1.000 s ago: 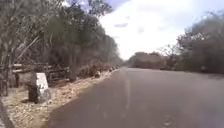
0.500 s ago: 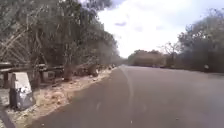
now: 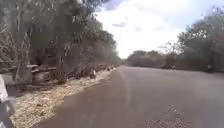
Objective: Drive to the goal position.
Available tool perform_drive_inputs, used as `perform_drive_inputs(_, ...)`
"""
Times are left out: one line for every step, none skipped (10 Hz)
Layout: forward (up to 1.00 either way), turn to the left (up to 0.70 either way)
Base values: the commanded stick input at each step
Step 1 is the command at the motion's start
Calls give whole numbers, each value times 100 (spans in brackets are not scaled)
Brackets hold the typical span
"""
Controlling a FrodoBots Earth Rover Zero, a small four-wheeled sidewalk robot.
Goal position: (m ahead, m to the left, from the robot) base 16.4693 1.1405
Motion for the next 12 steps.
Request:
perform_drive_inputs(70,0)
perform_drive_inputs(70,0)
perform_drive_inputs(70,0)
perform_drive_inputs(70,0)
perform_drive_inputs(70,0)
perform_drive_inputs(70,0)
perform_drive_inputs(70,0)
perform_drive_inputs(70,-35)
perform_drive_inputs(70,-35)
perform_drive_inputs(70,0)
perform_drive_inputs(70,0)
perform_drive_inputs(70,0)
